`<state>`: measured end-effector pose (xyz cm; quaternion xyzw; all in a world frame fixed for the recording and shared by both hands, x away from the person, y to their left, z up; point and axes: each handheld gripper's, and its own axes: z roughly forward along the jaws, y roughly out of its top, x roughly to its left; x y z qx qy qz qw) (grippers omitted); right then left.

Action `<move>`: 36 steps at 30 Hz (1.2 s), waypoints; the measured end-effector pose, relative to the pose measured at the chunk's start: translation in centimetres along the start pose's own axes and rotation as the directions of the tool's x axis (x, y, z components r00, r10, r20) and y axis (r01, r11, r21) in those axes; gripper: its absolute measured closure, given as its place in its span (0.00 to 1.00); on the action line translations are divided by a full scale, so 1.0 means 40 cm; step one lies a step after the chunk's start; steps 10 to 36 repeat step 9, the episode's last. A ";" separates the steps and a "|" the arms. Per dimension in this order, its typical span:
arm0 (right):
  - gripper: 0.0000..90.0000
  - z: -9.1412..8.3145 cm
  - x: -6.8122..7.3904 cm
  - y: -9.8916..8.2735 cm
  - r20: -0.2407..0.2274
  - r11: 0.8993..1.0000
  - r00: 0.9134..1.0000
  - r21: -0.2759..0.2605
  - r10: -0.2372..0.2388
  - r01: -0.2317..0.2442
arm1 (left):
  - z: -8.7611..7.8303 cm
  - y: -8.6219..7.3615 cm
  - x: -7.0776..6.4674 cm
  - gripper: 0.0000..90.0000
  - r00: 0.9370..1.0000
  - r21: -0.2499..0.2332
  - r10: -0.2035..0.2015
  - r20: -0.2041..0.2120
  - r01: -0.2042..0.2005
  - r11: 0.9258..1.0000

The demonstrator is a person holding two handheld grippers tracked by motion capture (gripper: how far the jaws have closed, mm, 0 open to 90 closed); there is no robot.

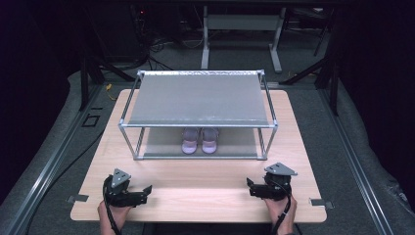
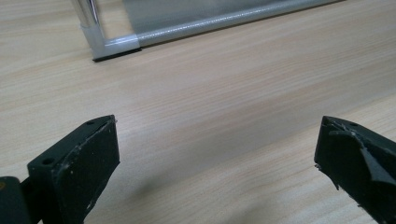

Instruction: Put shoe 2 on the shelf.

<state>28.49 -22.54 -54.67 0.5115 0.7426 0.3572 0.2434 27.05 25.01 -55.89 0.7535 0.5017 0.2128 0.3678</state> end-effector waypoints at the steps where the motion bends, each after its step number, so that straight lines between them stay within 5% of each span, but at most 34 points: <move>1: 0.03 -0.004 -0.011 -0.011 0.010 1.000 1.000 -0.001 0.002 -0.002 | 0.002 -0.001 -0.001 0.00 1.000 0.001 0.000 0.001 0.000 1.000; 2: 0.02 -0.007 -0.022 -0.021 0.029 1.000 1.000 0.004 0.010 -0.010 | 0.004 -0.002 0.000 0.00 1.000 0.008 0.004 0.002 -0.004 1.000; 3: 0.01 -0.008 -0.036 -0.032 -0.006 1.000 1.000 -0.002 0.024 -0.024 | 0.006 -0.002 0.000 0.00 1.000 0.010 0.004 0.003 -0.004 1.000; 5: 0.00 -0.018 -0.055 -0.046 0.055 0.999 0.998 0.010 0.039 -0.040 | 0.009 -0.001 0.000 0.00 1.000 0.015 0.008 0.002 -0.008 1.000; 9: 0.00 -0.029 -0.096 -0.062 0.040 0.996 0.995 0.006 0.089 -0.089 | 0.011 0.003 0.000 0.00 1.000 0.017 0.009 -0.001 -0.009 1.000; 36: 0.00 -0.029 -0.096 -0.062 0.040 0.996 0.995 0.006 0.089 -0.089 | 0.011 0.003 0.000 0.00 1.000 0.017 0.009 -0.001 -0.009 1.000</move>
